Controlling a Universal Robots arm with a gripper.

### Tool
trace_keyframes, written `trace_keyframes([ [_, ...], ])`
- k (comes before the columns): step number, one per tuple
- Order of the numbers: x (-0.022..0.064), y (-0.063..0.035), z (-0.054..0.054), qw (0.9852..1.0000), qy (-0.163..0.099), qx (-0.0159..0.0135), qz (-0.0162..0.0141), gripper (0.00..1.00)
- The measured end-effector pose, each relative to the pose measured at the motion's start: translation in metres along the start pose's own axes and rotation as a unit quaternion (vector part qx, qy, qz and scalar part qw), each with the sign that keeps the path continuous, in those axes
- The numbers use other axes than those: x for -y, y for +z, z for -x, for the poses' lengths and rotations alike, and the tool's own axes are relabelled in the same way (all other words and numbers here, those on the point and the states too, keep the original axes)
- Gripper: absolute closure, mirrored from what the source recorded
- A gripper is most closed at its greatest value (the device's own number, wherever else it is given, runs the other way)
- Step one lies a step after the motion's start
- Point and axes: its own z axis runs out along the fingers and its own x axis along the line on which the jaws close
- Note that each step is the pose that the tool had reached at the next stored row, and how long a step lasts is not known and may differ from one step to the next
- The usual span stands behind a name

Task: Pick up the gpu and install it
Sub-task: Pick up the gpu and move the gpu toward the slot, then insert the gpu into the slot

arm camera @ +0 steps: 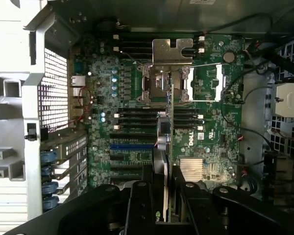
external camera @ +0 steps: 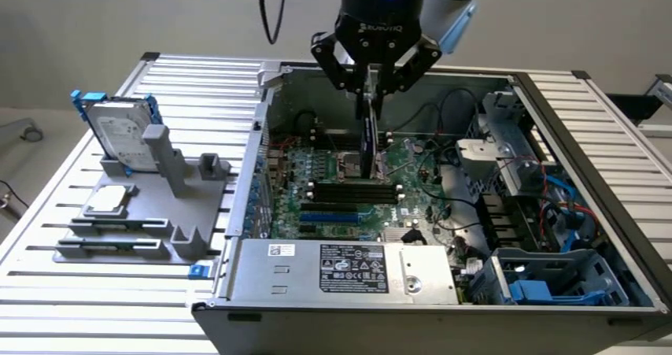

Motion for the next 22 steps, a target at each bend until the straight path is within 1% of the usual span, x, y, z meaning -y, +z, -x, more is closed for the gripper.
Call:
trace_keyframes([
  [2,0.0001,-0.0001,0.0,1.0,0.0,-0.0001,0.0007,0.74],
  [22,0.0001,-0.0001,0.0,1.0,0.002,-0.0001,0.0007,0.74],
])
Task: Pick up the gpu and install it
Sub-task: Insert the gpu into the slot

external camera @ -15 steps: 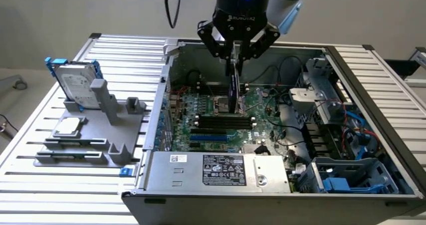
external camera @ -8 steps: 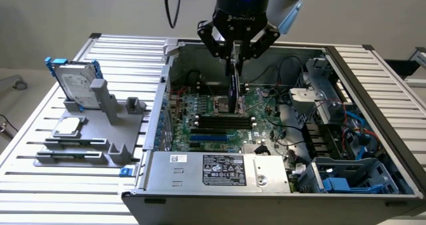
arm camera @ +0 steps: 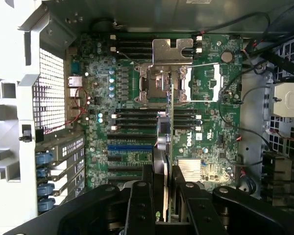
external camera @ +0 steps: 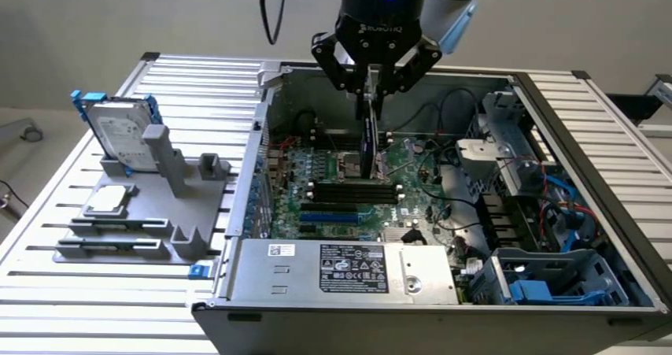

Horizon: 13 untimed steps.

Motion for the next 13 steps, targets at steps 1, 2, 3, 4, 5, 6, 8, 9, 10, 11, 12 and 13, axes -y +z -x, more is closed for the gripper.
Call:
trace_keyframes([
  [1,0.0,0.0,0.0004,1.0,0.0,0.0,0.0,0.74],
  [2,0.0,0.0,0.0013,1.0,-0.002,-0.0001,0.0,0.74],
  [3,0.0,0.0,0.0015,1.0,-0.006,-0.0002,0.0,0.74],
  [4,0.0,0.0,0.0015,0.9999,-0.015,-0.0004,0.0001,0.74],
  [5,0.0,0.0,0.0015,0.9997,-0.024,-0.0006,0.0002,0.74],
  [6,0.0,0.0,0.0015,0.9995,-0.033,-0.0007,0.0003,0.74],
  [8,0.0,0.0,0.0016,0.9987,-0.051,-0.0011,0.0005,0.74],
  [9,-0.0001,0.0001,0.0015,0.9982,-0.06,-0.0013,0.0006,0.74],
  [10,0.0,0.0002,0.0015,0.9976,-0.069,-0.0014,0.0008,0.74],
  [11,0.0,0.0002,0.0016,0.9969,-0.079,-0.0016,0.0009,0.74],
  [12,0.0,0.0002,0.0016,0.9962,-0.088,-0.0017,0.001,0.74],
  [13,0.0,0.0002,0.0015,0.9953,-0.096,-0.0019,0.0011,0.74],
])
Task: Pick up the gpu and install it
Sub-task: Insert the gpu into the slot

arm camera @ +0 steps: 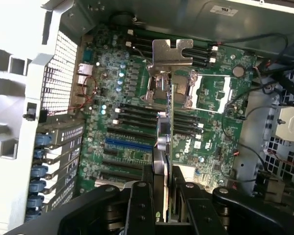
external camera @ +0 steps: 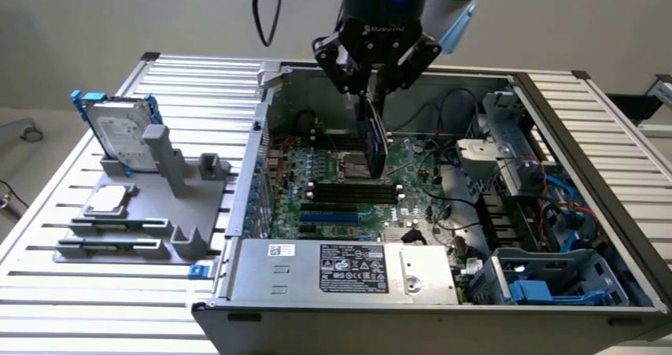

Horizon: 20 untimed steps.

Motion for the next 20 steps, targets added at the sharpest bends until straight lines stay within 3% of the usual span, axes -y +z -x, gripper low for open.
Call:
trace_keyframes([
  [5,0.0,0.0,0.0,0.999,-0.045,-0.0008,0.0006,0.74],
  [10,0.0,0.0006,0.0,0.9959,-0.091,-0.0016,0.0012,0.74],
  [14,0.0,0.0018,0.0,0.9919,-0.127,-0.0023,0.0016,0.74],
  [20,0.0001,0.0043,-0.0001,0.9835,-0.181,-0.0033,0.0022,0.74],
])
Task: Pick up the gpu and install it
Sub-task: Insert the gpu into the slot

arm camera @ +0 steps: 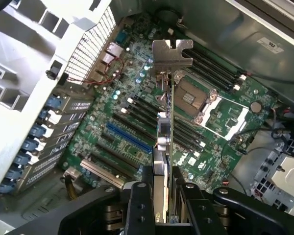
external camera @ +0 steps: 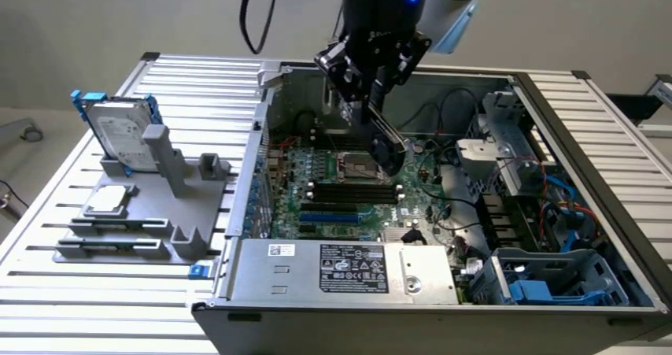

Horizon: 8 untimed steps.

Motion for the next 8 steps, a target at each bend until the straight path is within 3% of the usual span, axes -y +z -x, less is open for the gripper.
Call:
trace_keyframes([
  [4,0.0,0.002,0.0,0.9993,-0.036,-0.0007,0.0004,0.74],
  [8,0.0001,0.0037,0.0,0.9974,-0.073,-0.0013,0.0009,0.74],
])
